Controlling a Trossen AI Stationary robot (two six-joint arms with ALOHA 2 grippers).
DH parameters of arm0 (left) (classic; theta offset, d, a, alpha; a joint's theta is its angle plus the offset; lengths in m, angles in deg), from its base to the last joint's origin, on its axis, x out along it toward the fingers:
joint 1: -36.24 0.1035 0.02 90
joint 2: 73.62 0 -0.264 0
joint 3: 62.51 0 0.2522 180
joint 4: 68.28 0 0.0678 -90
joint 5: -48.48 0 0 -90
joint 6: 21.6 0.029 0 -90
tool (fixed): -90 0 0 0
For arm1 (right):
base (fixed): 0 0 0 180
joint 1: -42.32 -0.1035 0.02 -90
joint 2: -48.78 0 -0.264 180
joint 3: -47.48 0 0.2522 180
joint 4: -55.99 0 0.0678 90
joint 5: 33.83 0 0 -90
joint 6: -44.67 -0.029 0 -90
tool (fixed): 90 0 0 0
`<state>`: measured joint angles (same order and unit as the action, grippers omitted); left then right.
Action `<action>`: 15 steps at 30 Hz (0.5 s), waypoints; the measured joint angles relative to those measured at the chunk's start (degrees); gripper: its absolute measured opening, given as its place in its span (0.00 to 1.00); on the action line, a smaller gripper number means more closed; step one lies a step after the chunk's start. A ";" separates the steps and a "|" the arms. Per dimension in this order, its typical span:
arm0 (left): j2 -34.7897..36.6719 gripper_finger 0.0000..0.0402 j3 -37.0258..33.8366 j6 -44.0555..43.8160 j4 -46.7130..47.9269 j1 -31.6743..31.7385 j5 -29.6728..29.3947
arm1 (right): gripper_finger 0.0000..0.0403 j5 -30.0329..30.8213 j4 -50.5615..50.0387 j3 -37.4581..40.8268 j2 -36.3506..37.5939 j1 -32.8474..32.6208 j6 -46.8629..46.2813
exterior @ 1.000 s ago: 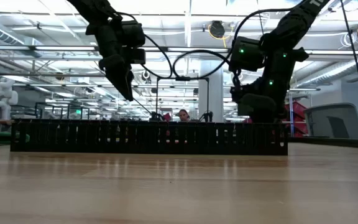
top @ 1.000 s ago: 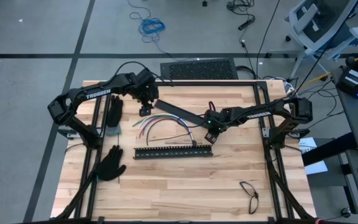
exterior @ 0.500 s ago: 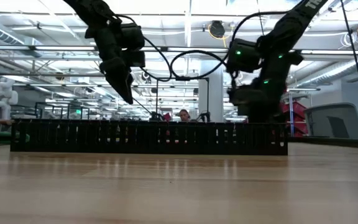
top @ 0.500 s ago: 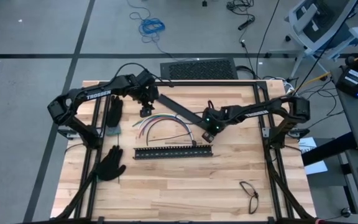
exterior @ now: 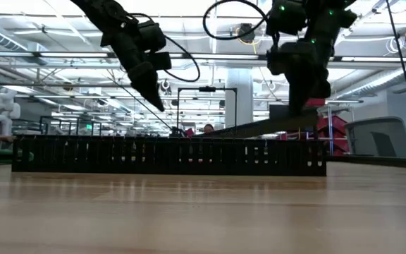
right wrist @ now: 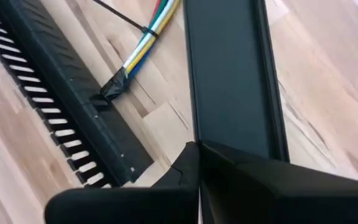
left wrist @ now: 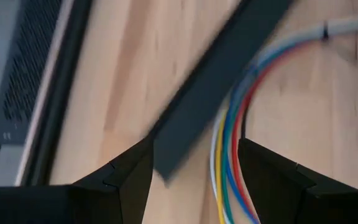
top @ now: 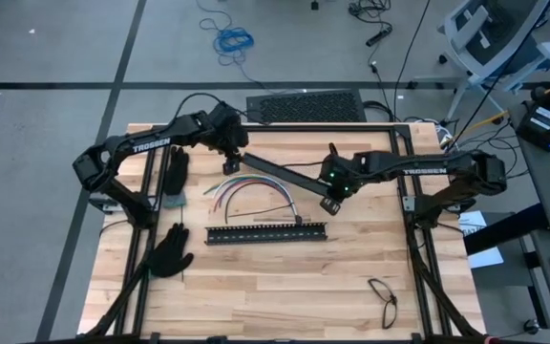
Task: Ziptie cables
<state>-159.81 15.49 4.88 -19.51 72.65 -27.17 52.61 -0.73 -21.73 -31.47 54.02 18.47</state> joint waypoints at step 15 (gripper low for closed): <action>-1.62 0.57 -8.59 5.44 -8.05 -9.84 -14.51 | 0.00 0.52 -0.75 -6.12 -0.02 1.24 4.24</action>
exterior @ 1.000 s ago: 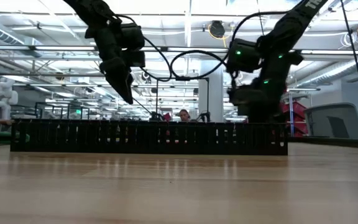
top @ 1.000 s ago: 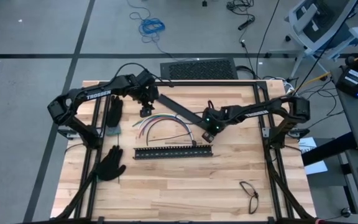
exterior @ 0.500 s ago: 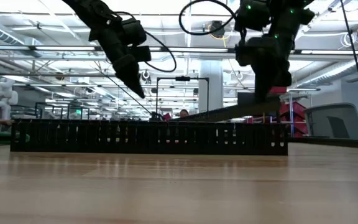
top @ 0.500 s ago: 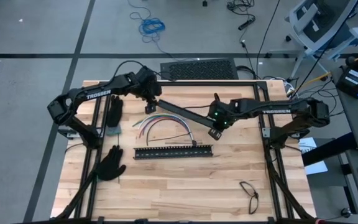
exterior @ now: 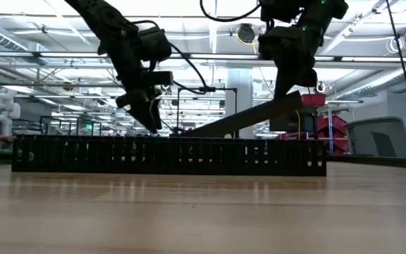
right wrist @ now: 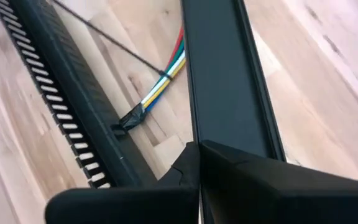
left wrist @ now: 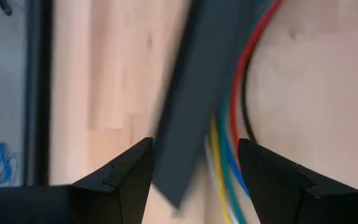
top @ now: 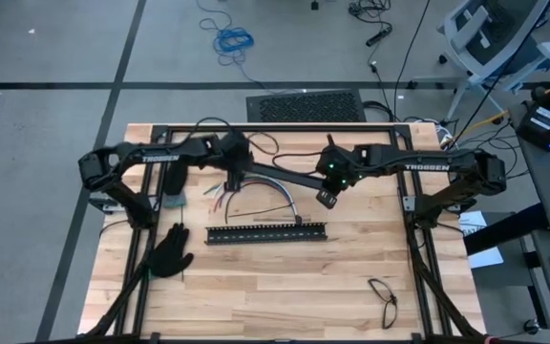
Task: Ziptie cables
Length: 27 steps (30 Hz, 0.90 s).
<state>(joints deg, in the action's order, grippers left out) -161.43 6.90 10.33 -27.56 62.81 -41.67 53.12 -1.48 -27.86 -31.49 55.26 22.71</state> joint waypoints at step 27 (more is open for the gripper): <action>-2.27 0.57 -2.60 -0.07 -7.23 -7.41 -16.15 | 0.00 -6.05 4.14 -0.02 0.07 3.95 -2.19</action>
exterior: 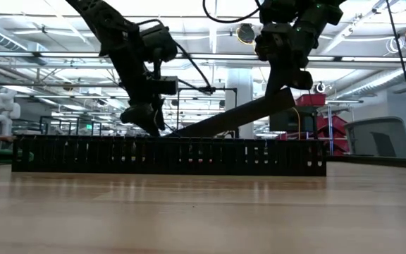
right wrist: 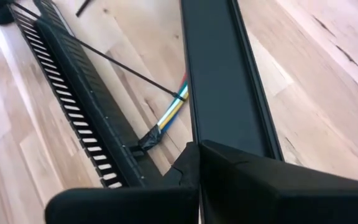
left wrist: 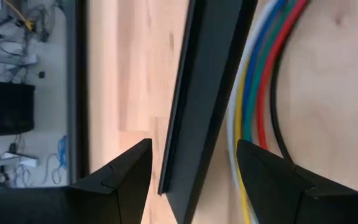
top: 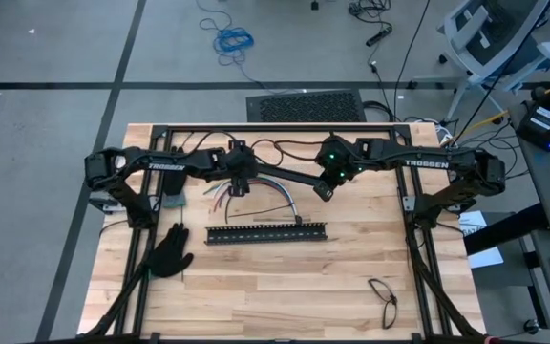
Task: Ziptie cables
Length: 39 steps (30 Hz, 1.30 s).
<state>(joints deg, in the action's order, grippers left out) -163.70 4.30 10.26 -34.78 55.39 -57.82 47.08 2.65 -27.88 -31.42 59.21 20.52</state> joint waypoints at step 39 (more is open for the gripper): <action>-6.36 0.02 0.59 1.32 2.36 0.51 -9.42 | 0.00 -0.86 0.05 -5.20 0.06 -2.07 0.03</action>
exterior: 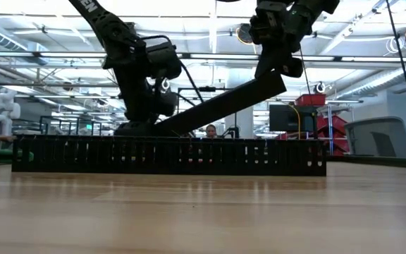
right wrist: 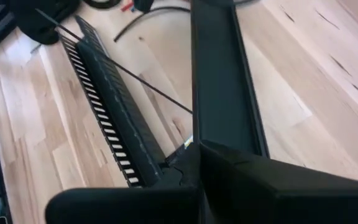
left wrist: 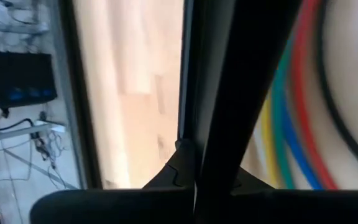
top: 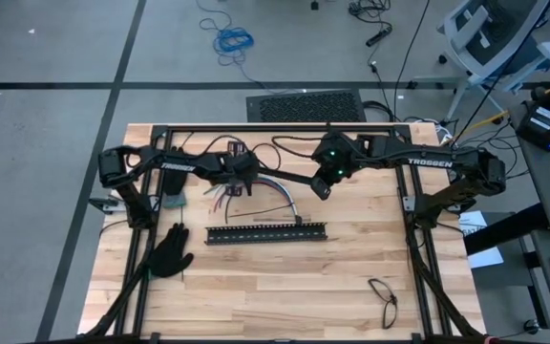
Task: Ziptie cables
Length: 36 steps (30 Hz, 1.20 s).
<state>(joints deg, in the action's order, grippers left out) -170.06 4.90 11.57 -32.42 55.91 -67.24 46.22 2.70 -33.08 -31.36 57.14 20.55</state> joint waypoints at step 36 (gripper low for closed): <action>31.86 0.01 -0.42 34.16 8.13 -7.78 -19.95 | 0.55 -28.01 40.01 10.74 -5.92 23.40 -19.61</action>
<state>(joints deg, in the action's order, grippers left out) -138.21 4.48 45.74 -24.29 48.12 -87.19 18.20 42.71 -22.33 -37.28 80.54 0.94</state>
